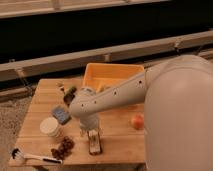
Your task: Place eraser in paper cup
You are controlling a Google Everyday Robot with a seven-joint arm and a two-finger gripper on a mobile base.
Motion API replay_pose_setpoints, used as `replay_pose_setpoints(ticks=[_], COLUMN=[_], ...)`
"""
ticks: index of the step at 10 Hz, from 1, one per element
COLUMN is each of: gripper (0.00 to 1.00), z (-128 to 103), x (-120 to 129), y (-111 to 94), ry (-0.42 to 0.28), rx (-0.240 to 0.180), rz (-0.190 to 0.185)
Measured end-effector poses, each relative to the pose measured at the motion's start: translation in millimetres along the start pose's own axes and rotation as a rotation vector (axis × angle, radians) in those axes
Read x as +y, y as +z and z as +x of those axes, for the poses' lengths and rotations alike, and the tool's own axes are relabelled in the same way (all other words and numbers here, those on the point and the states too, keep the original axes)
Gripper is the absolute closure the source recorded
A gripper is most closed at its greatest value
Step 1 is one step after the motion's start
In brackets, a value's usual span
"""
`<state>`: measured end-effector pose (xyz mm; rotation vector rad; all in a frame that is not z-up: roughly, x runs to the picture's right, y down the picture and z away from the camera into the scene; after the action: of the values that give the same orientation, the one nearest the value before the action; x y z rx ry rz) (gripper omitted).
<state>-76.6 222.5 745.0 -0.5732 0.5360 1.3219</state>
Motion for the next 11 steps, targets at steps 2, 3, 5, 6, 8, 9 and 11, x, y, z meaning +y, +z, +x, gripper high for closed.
replay_pose_setpoints(ticks=[2,3,5,6,8,9,11], gripper=[0.35,0.35,0.35,0.35,0.35,0.35,0.42], z=[-5.4,-8.7,-15.1,-17.6,-18.6,-18.5,-18.0], x=[-5.8,-7.3,-11.7,-11.2,-8.0,-5.7,-4.0], y=[8.6,14.2,26.1,32.1,40.0,45.9,53.5], ry=[0.011,0.014,0.018,0.017,0.008,0.0,-0.008], rx=[0.007,0.011,0.026,0.036,0.06,0.08,0.107], rz=[0.002,-0.001,-0.009,-0.021,-0.039,-0.047,-0.048])
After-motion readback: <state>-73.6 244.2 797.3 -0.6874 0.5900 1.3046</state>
